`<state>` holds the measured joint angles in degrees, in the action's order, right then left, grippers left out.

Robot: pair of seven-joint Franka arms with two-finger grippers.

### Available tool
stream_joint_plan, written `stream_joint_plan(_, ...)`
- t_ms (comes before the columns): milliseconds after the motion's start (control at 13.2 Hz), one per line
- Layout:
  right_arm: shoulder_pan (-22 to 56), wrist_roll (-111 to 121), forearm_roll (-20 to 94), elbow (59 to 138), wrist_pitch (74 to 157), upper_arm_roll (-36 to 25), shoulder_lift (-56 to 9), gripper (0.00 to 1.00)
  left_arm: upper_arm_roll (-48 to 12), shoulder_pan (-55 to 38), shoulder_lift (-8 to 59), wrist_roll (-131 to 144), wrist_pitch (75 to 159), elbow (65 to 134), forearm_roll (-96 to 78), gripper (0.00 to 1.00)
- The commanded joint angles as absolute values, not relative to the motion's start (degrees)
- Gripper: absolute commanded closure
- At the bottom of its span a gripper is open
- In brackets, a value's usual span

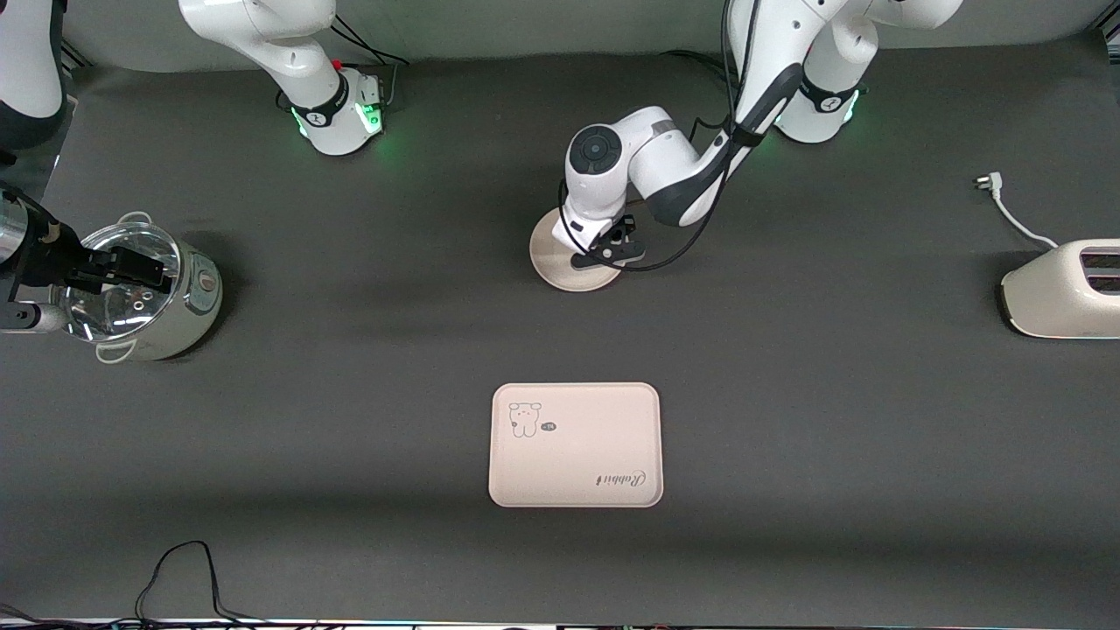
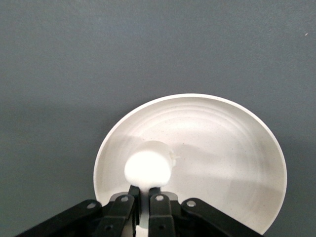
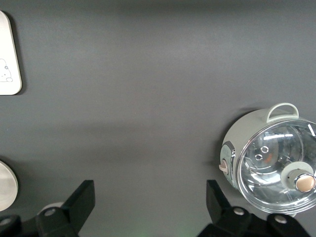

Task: Place bun in plate and plate on tray
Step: 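Lower the bun onto the plate and open the left gripper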

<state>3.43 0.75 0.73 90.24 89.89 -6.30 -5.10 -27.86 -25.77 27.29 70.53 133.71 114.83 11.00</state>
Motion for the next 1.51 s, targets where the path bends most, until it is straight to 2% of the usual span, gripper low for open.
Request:
stream_joint_plan(0,3.3,1.1,-0.4,91.7,90.5,-6.1,-3.8,0.0,-26.9,-28.8,28.6,74.4,133.9,113.7,12.6,0.53)
stream_joint_plan(75,3.3,1.1,-0.4,91.8,90.5,-6.1,-3.7,0.0,-26.8,-28.8,28.6,74.4,134.2,113.8,14.0,0.04)
stream_joint_plan(151,3.2,1.2,-0.4,91.8,90.5,-6.1,-3.8,0.0,-26.8,-28.7,28.7,74.4,134.0,113.8,15.6,0.0)
stream_joint_plan(1434,3.2,1.2,-0.4,92.1,90.5,-6.2,-3.7,0.0,-26.7,-28.7,28.8,75.4,133.7,112.6,16.1,0.0)
